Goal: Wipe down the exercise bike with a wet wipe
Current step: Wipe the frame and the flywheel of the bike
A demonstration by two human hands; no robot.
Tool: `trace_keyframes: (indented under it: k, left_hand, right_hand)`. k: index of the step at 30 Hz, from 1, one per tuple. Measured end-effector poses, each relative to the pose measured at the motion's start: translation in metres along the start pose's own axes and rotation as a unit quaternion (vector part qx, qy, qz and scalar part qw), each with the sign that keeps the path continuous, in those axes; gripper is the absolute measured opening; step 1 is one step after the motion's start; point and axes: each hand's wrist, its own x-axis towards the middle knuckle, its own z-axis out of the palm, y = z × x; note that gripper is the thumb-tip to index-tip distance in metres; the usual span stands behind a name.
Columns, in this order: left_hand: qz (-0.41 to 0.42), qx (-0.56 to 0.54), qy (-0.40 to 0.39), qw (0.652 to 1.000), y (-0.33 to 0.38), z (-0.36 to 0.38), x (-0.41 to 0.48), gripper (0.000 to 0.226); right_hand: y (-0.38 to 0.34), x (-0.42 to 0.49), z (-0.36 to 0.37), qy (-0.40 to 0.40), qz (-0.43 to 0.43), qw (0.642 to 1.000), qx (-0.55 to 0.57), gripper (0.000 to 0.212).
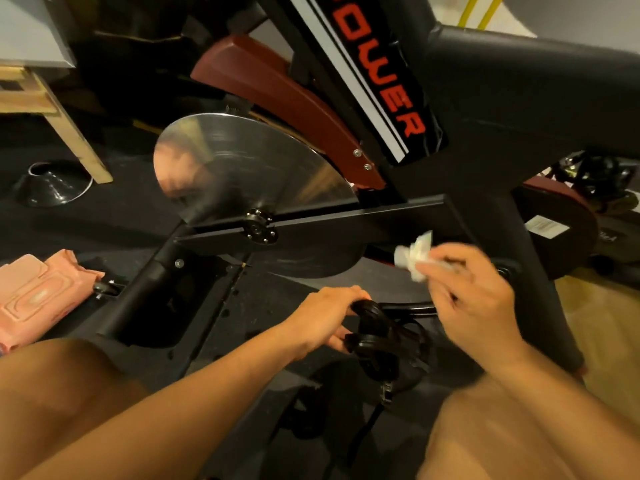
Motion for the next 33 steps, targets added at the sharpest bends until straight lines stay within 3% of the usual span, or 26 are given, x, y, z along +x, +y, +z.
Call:
trace_keyframes:
  k: [2, 5, 8, 11, 13, 18, 21, 24, 29, 33]
  left_hand:
    - [0.005, 0.018, 0.010, 1.000, -0.001, 0.001, 0.002, 0.032]
    - [-0.016, 0.000, 0.008, 1.000, 0.000, -0.003, 0.004, 0.034]
    - [-0.030, 0.021, 0.008, 0.999, 0.008, -0.004, 0.007, 0.035]
    - [-0.047, 0.047, 0.014, 0.998, 0.012, -0.004, 0.012, 0.036]
    - [-0.051, 0.074, 0.034, 0.995, 0.008, -0.006, 0.018, 0.036]
    - [-0.048, 0.103, 0.073, 0.991, 0.005, -0.023, 0.026, 0.038]
    - [-0.014, 0.040, 0.143, 0.989, 0.004, -0.034, 0.033, 0.030]
    - [0.063, -0.042, 0.234, 0.969, 0.010, -0.040, 0.041, 0.014]
    - [0.068, -0.211, 0.314, 0.923, 0.015, -0.050, 0.043, 0.014]
    - [0.049, -0.309, 0.308, 0.898, 0.018, -0.052, 0.044, 0.024]
  right_hand:
    - [0.001, 0.042, 0.013, 0.043, -0.082, 0.994, -0.053, 0.017]
    - [0.017, 0.072, 0.043, 0.014, -0.113, 0.983, -0.141, 0.016]
    - [0.002, 0.071, 0.078, -0.041, -0.102, 0.971, -0.210, 0.025]
    - [-0.018, 0.077, 0.102, -0.148, -0.109, 0.936, -0.299, 0.032]
    - [-0.015, 0.083, 0.100, -0.177, -0.142, 0.930, -0.288, 0.034]
    - [0.012, 0.074, 0.055, -0.142, -0.200, 0.951, -0.188, 0.036]
    - [0.011, 0.080, 0.042, -0.106, -0.168, 0.950, -0.239, 0.023]
    - [0.010, 0.077, 0.060, -0.129, -0.181, 0.948, -0.228, 0.020]
    - [-0.013, 0.076, 0.122, -0.254, -0.231, 0.906, -0.248, 0.052]
    - [-0.021, 0.084, 0.118, -0.310, -0.272, 0.847, -0.334, 0.062]
